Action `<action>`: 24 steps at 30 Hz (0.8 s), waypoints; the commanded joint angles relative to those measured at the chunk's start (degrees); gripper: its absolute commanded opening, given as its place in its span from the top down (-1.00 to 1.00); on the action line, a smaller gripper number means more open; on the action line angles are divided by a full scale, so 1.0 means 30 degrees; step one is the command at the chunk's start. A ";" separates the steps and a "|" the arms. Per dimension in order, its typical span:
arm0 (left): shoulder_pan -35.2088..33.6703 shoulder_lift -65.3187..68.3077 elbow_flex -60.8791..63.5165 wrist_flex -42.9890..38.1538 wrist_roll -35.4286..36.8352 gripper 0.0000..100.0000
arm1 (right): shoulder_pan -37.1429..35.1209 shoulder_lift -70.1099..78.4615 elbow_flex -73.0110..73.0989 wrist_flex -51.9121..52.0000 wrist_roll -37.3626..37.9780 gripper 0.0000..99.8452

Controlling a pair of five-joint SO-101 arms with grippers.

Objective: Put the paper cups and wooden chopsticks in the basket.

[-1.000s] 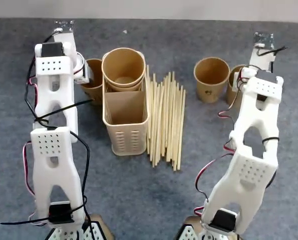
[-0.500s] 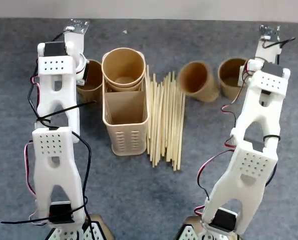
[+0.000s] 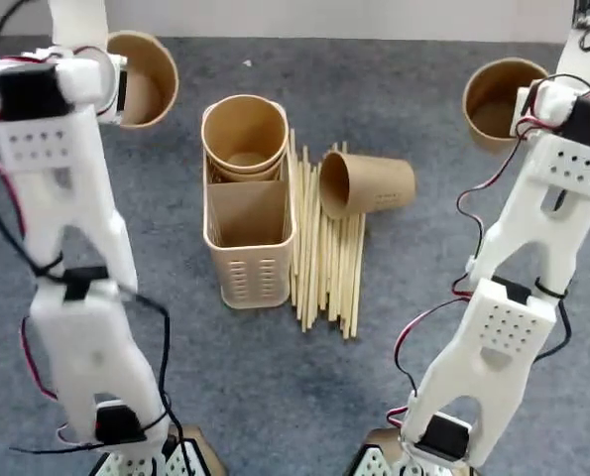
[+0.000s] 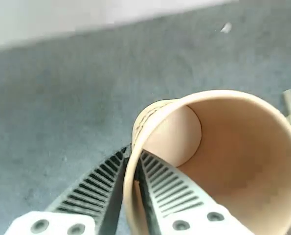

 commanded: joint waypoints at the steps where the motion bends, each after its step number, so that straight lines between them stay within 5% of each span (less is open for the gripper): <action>1: 0.2154 -0.6725 0.3355 0.0059 0.0000 0.99 | -0.0806 -0.1714 -0.3707 0.2183 0.0117 0.99; 9: 0.8190 -1.4315 0.9949 -0.0059 0.0234 0.99 | -0.1538 -0.4996 -0.0484 0.2154 -0.1612 0.99; 24: 0.6725 -0.7370 0.9978 -0.2198 0.0908 0.99 | -0.8278 -1.4344 0.8630 0.2037 -0.2725 0.99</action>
